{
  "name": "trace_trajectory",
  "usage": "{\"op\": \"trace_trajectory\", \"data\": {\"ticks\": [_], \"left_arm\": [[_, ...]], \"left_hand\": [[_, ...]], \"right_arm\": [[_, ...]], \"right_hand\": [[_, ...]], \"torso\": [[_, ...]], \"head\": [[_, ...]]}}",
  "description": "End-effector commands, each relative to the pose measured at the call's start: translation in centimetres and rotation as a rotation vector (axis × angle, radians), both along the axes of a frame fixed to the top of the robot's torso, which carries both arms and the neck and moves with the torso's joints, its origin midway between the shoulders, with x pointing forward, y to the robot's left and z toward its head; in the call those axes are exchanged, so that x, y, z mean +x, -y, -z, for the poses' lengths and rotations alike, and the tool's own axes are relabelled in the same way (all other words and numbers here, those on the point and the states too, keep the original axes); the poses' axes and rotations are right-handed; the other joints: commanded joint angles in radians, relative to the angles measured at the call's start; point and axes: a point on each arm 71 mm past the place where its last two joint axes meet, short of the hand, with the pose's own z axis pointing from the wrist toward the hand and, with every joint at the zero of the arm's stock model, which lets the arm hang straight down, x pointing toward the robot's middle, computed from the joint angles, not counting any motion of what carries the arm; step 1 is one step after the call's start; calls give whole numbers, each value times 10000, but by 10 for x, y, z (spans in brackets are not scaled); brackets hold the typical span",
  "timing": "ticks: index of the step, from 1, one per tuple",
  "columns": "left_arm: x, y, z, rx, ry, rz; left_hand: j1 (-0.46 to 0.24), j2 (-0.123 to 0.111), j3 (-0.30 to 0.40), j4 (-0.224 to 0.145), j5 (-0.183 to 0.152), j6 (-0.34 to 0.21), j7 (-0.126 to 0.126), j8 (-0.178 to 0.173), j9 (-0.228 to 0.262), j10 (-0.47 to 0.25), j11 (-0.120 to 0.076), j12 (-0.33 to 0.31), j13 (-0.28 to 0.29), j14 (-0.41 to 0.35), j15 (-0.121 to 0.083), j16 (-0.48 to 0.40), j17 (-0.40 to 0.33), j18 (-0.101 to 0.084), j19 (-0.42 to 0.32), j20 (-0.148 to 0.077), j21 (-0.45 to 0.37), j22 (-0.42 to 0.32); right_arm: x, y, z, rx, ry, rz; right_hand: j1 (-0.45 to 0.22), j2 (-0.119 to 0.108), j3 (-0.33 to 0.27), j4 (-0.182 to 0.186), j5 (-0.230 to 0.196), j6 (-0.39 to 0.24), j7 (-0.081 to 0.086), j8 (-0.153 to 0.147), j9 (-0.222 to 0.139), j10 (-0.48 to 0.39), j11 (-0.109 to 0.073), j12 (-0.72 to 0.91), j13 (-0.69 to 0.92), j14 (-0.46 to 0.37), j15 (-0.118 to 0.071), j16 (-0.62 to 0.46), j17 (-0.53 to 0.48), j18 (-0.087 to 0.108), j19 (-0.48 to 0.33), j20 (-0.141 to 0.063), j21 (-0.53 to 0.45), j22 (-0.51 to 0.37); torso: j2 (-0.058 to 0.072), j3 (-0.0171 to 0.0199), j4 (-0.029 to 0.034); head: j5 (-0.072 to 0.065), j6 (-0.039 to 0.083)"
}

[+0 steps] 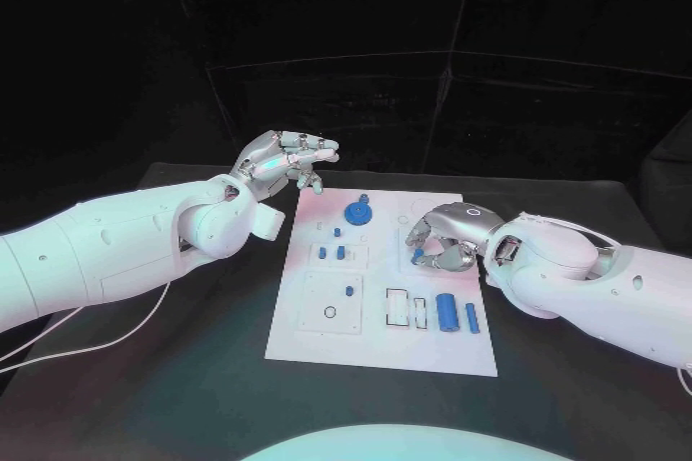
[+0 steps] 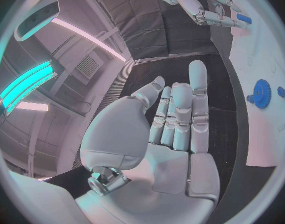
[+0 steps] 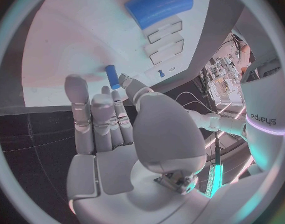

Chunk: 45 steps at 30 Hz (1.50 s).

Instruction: Assemble the parts on the task board

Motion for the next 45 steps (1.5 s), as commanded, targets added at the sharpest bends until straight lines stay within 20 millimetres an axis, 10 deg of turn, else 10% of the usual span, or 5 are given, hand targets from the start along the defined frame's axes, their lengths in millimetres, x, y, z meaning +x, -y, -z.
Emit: {"op": "trace_trajectory", "data": {"ticks": [1,45], "left_arm": [[0,1,-1,-100,27,140],[0,0,0,-82,-61,225]], "left_hand": [[65,-2,-56,0,41,-22,37,-48,-2,-72,25,-17,-2,-62,40,-57,-9,126,-13,82,-55,-9],[94,43,-56,-3,41,-8,32,-40,4,-64,20,-1,3,-59,38,-41,9,129,-6,83,-71,-22]], "right_arm": [[1,0,3,-371,-286,-45],[-11,-7,-14,1560,-36,308]], "right_hand": [[47,54,99,39,52,184,-13,78,21,190,-16,98,-14,101,-39,142,136,21,141,-24,135,204],[204,241,1227,168,-389,1355,-149,273,47,1571,-265,-66,17,323,-226,1347,1275,-230,708,-219,1285,1853]], "torso": [[-1,-2,-14],[-26,2,-2]], "head": [[4,-27],[38,-55]]}}
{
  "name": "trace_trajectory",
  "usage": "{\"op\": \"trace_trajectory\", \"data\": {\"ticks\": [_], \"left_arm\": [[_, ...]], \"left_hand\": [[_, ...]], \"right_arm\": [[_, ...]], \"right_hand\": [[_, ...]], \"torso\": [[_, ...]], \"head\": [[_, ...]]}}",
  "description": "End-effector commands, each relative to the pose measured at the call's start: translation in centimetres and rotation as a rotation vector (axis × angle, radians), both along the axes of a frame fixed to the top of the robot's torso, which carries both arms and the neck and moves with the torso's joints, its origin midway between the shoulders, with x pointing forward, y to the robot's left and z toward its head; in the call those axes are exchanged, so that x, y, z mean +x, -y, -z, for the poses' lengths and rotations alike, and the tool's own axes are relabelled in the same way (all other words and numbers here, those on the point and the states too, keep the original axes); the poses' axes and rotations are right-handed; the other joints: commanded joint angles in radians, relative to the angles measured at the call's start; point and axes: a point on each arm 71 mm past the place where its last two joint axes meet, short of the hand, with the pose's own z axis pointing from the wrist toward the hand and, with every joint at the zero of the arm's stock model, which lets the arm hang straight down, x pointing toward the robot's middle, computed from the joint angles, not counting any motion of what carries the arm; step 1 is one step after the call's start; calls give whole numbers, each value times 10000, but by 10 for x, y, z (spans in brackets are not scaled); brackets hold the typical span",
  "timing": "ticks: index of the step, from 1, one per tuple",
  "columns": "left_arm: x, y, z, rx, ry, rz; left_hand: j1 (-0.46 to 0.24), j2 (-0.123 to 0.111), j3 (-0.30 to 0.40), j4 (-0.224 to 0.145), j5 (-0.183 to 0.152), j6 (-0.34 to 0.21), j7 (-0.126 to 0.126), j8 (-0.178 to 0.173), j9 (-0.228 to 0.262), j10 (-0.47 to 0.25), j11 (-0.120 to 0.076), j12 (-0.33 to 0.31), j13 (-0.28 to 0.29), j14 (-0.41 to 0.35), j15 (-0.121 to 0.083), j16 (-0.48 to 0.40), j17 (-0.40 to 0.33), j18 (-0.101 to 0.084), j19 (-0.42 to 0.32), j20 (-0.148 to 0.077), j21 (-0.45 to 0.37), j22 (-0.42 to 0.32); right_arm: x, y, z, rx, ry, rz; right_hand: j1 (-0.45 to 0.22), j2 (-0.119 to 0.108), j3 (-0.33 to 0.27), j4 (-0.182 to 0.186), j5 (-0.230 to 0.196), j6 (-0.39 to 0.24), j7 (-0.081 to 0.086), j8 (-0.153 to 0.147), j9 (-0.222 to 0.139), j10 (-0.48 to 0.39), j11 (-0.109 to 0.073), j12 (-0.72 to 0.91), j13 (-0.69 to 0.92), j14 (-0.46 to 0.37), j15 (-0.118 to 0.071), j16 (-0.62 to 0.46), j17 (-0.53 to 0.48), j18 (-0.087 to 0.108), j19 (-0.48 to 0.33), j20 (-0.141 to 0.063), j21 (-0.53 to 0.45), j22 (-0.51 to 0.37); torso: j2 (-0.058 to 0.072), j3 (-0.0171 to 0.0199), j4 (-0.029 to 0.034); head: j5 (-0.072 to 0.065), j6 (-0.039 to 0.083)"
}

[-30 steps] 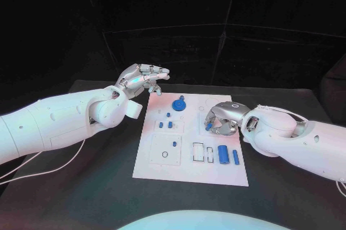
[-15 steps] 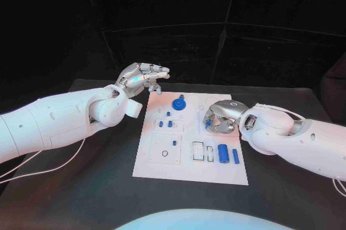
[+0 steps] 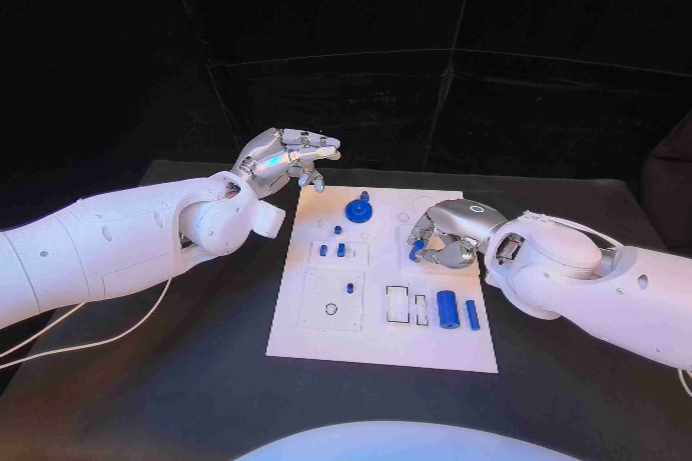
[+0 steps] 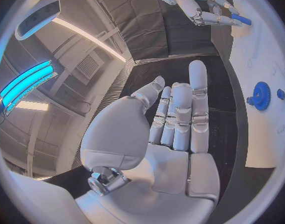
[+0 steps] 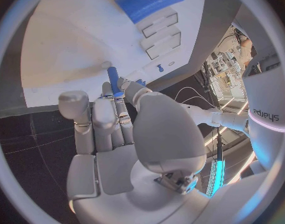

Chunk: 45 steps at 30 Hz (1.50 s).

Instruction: Assemble the parts on the task board

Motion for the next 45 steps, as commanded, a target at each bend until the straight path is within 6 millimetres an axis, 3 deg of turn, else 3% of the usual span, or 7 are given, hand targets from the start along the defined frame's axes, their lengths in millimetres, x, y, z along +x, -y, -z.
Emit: {"op": "trace_trajectory", "data": {"ticks": [1,6,14,23,34,39,45], "left_arm": [[0,0,-1,-67,-3,121],[1,0,0,-68,0,126],[0,2,-1,-83,-4,171],[0,6,-1,-111,-7,253],[-1,9,-1,-132,-15,316],[0,9,-1,-136,-17,334],[0,10,-1,-137,-21,349]], "left_hand": [[94,43,-56,-3,41,-8,32,-40,4,-64,20,-1,3,-59,38,-41,6,129,-6,83,-30,-10],[99,53,-58,-2,41,-6,32,-39,5,-66,20,2,3,-63,38,-44,-6,130,-4,83,-35,-14],[99,53,-58,-2,41,-6,32,-39,5,-66,20,2,3,-63,38,-44,-6,130,-4,83,-35,-14],[99,53,-58,-2,41,-6,32,-39,5,-66,20,2,3,-63,38,-44,-6,130,-4,83,-35,-14],[102,66,-62,-1,40,-4,33,-38,6,-68,21,5,4,-66,38,-44,-11,130,-2,84,-41,-18],[96,67,-69,4,39,-6,35,-38,6,-70,23,6,4,-68,39,-45,-17,130,-1,85,-44,-21],[96,67,-69,4,39,-6,35,-38,6,-70,23,6,4,-68,39,-45,-17,130,-1,85,-44,-21]], "right_arm": [[-9,-8,-10,1147,0,-114],[-21,-23,-17,1691,-97,-648],[-30,-55,-20,2003,-217,-1550],[-40,-100,-9,1769,-454,-2791],[-43,-114,17,765,-953,-3171],[-45,-117,23,549,-1016,-3275],[-44,-118,27,280,-1114,-3302]], "right_hand": [[80,-31,65,-11,-23,52,34,-3,-8,58,3,-63,8,252,-83,44,9,-67,47,10,47,20],[84,-51,84,-25,-1,42,44,-16,-13,49,11,-84,6,249,-78,52,11,-68,41,10,51,21],[100,-72,126,-50,38,24,60,-40,-23,31,26,-122,2,241,-67,61,10,-69,32,11,61,29],[107,-89,163,-71,71,-4,80,-69,-34,4,46,-163,-2,244,-55,104,53,-75,32,16,86,62],[63,-113,192,-62,71,-68,116,-122,-55,-74,85,-244,-12,243,-26,138,73,-80,25,35,110,86],[65,-115,199,-66,75,-74,117,-127,-57,-80,87,-252,-13,253,-23,186,136,-88,40,37,140,137],[63,-117,201,-66,76,-78,119,-131,-58,-84,89,-257,-12,254,-21,192,139,-90,43,39,148,148]], "torso": [[-1,-4,11],[15,3,28],[19,-16,17],[23,-6,21],[9,-2,1],[13,11,0],[8,0,5]], "head": [[-8,36],[16,47],[76,10],[151,-68],[217,-147],[228,-169],[208,-161]]}}
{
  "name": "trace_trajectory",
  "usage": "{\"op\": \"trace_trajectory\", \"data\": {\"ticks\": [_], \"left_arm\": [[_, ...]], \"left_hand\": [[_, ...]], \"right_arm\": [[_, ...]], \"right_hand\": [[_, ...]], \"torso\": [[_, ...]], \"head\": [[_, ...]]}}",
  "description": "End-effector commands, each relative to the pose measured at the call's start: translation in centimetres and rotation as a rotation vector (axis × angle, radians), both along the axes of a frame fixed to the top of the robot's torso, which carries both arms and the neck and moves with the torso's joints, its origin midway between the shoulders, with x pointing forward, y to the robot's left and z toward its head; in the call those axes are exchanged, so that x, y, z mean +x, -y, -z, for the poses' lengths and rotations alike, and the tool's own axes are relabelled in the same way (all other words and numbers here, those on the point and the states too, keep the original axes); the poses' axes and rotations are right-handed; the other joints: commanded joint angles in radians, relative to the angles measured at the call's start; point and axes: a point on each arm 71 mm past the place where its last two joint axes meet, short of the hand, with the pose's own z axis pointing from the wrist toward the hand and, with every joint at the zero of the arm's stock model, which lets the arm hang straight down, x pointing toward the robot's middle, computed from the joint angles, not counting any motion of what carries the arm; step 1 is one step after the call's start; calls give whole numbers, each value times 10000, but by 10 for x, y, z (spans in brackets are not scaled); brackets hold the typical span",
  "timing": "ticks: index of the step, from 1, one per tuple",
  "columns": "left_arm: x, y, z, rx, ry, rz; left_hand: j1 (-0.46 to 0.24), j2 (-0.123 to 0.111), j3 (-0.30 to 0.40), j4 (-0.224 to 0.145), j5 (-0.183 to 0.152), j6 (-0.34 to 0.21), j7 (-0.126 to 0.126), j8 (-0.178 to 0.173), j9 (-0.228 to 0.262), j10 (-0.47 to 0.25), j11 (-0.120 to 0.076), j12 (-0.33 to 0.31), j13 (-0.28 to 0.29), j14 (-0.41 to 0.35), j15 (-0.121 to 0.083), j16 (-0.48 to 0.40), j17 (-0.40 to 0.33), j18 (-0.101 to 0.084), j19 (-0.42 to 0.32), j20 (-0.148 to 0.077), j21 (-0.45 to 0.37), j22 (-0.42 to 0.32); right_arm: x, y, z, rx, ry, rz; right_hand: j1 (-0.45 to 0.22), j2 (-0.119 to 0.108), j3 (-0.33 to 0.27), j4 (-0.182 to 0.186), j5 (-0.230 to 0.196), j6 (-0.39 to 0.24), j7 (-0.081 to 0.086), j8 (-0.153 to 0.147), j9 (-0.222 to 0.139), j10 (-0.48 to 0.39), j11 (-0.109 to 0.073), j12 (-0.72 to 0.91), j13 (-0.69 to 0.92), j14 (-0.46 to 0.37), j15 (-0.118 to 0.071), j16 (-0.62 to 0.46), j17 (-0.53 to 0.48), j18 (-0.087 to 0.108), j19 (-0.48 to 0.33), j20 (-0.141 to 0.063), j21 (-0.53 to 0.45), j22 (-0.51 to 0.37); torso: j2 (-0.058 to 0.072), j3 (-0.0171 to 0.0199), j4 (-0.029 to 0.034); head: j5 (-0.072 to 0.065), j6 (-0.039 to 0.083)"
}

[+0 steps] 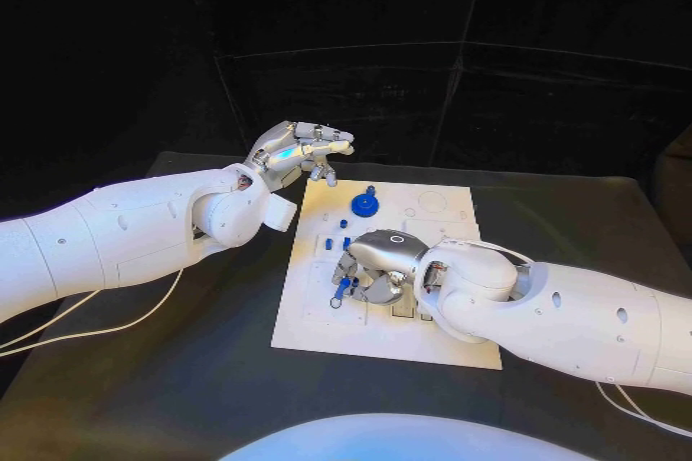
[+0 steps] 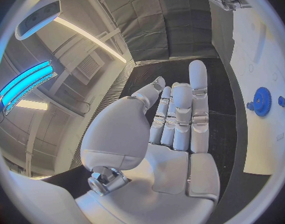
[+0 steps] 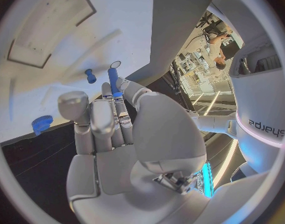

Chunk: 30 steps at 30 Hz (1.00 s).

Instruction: Assemble the parts on the task board

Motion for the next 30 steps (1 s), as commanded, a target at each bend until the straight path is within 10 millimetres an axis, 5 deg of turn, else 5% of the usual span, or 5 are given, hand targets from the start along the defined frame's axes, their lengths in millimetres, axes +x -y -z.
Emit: {"op": "trace_trajectory", "data": {"ticks": [1,30], "left_arm": [[0,2,-1,-86,10,149],[1,3,0,-86,-6,188]], "left_hand": [[58,29,-69,4,39,-6,35,-39,6,-71,23,6,3,-32,2,-45,-18,130,-1,85,-45,-12],[49,35,-77,12,39,-8,38,-39,6,-73,25,8,3,-35,4,-48,-27,130,0,86,-49,-16]], "right_arm": [[-1,-1,2,-429,32,-224],[-6,-11,3,-276,32,-506]], "right_hand": [[-6,-46,80,-1,32,-5,49,-55,-4,-28,34,-32,-12,255,-22,39,13,-94,46,39,41,22],[-17,-52,88,0,33,-14,54,-64,-7,-38,41,-49,-12,260,-16,62,33,-95,49,45,54,37]], "torso": [[-5,-7,5],[1,-8,0]], "head": [[-22,2],[10,-39]]}}
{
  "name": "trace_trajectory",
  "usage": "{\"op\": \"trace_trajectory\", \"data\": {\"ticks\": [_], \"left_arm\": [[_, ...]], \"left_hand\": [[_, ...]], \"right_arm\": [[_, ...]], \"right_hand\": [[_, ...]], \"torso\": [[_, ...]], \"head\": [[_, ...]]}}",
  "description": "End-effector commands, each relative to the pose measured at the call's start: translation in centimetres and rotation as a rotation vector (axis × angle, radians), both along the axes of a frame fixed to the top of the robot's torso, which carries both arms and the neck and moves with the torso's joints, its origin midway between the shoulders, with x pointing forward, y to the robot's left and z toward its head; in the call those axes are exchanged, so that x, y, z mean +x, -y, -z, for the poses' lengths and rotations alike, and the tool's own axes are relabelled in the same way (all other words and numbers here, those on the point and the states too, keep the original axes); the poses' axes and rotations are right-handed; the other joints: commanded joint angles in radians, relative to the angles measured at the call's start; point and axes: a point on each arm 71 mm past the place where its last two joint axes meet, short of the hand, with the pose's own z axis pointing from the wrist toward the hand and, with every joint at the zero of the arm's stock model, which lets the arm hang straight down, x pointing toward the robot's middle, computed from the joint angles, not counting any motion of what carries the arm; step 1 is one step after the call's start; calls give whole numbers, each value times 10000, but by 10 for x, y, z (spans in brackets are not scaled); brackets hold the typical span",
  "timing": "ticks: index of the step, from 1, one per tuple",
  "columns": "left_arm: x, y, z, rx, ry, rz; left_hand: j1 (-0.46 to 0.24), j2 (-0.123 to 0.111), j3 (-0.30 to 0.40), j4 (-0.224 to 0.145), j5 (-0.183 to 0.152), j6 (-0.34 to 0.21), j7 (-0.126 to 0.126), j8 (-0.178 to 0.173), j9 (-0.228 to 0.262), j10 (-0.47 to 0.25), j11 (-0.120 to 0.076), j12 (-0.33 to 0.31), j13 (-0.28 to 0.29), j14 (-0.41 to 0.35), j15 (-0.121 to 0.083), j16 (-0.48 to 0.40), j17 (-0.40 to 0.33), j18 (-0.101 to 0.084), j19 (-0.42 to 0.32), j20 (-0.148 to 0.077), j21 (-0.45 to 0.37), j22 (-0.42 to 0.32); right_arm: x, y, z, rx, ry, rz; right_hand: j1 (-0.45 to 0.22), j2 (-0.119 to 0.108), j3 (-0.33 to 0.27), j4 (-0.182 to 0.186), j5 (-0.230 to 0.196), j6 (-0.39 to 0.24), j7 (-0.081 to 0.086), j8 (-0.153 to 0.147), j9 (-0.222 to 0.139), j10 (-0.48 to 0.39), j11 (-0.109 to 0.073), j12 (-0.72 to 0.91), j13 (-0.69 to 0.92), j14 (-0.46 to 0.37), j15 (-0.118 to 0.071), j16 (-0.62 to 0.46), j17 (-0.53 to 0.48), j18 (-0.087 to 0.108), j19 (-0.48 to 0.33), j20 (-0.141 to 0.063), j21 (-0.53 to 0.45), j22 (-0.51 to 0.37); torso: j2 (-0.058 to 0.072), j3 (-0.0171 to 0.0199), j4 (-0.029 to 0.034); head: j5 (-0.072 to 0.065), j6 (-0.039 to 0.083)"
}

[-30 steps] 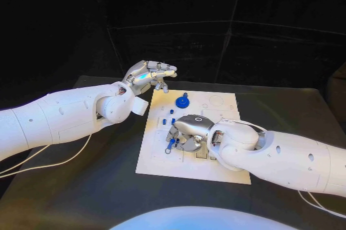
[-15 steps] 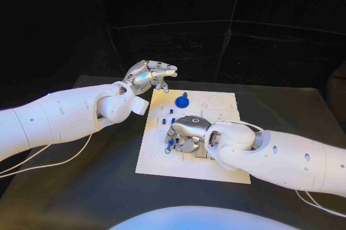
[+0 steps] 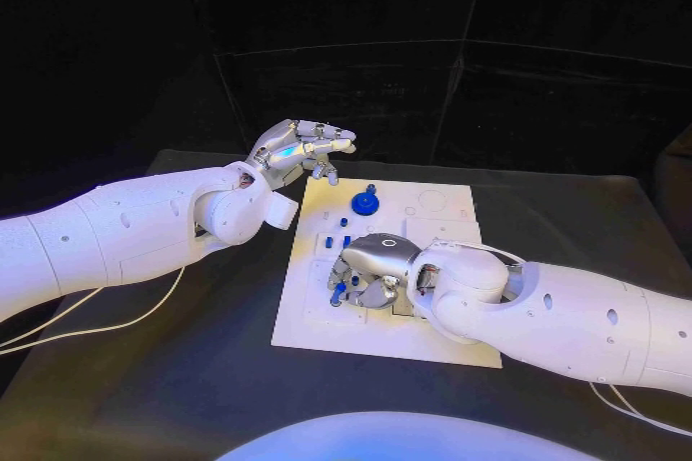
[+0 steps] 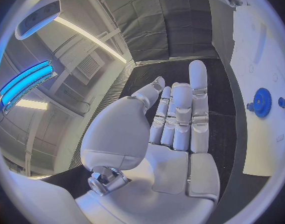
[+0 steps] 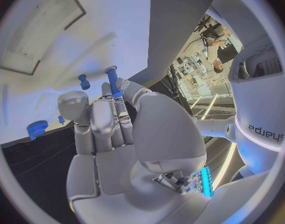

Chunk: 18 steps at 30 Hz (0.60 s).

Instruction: Assemble the parts on the task board

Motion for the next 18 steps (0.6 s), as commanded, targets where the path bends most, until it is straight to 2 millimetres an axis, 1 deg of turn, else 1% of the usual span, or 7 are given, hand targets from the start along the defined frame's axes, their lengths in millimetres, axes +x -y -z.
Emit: {"op": "trace_trajectory", "data": {"ticks": [1,5,7,10,14,18], "left_arm": [[0,1,-1,-81,10,134],[0,1,-1,-82,9,135],[-1,1,-1,-81,8,133],[0,0,-1,-76,7,122],[-1,0,-1,-76,5,125],[-1,0,-1,-76,4,126]], "left_hand": [[49,35,-50,-15,39,-8,38,-39,6,-74,25,8,4,-36,4,-48,-10,130,0,86,-49,-10],[49,35,-50,-15,39,-8,38,-39,6,-74,25,8,4,-36,4,-48,-10,130,0,86,-49,-10],[49,35,-50,-15,39,-8,38,-39,6,-74,25,8,4,-36,4,-48,-10,130,0,86,-49,-10],[49,35,-50,-15,39,-8,38,-39,6,-74,25,8,4,-36,4,-48,-10,130,0,86,-49,-10],[49,35,-50,-15,39,-8,38,-39,6,-74,25,8,4,-36,4,-48,-10,130,0,86,-49,-10],[49,35,-50,-15,39,-8,38,-39,6,-74,25,8,4,-36,4,-48,-10,130,0,86,-49,-10]], "right_arm": [[-1,-1,-1,-9,29,-144],[-1,-1,0,-93,-17,-153],[-1,-2,0,-112,-32,-168],[-1,-2,1,-177,-71,-194],[-1,-2,1,-276,-88,-196],[0,-3,3,-511,-24,-144]], "right_hand": [[-16,-50,31,3,35,1,66,-62,8,-38,41,-48,-7,260,-16,63,10,-96,49,44,54,10],[-16,-50,31,3,35,1,66,-62,8,-38,41,-48,-7,260,-16,63,10,-96,49,44,54,10],[-16,-50,31,3,35,1,66,-62,8,-38,41,-48,-7,260,-16,63,10,-96,49,44,54,10],[-16,-50,31,3,35,1,66,-62,8,-38,41,-48,-7,260,-16,63,10,-96,49,44,54,10],[-13,-45,44,-2,42,0,67,-66,7,-37,42,-57,-5,260,-14,64,3,-96,51,48,62,18],[-81,-106,37,9,23,-66,96,-118,-10,-108,74,-130,-11,245,11,62,-27,-89,23,69,53,-15]], "torso": [[-3,4,-3],[1,-1,1],[8,0,6],[2,4,-7],[4,0,0],[0,0,-9]], "head": [[2,3],[-1,-9],[5,-12],[12,-16],[0,-26],[5,-27]]}}
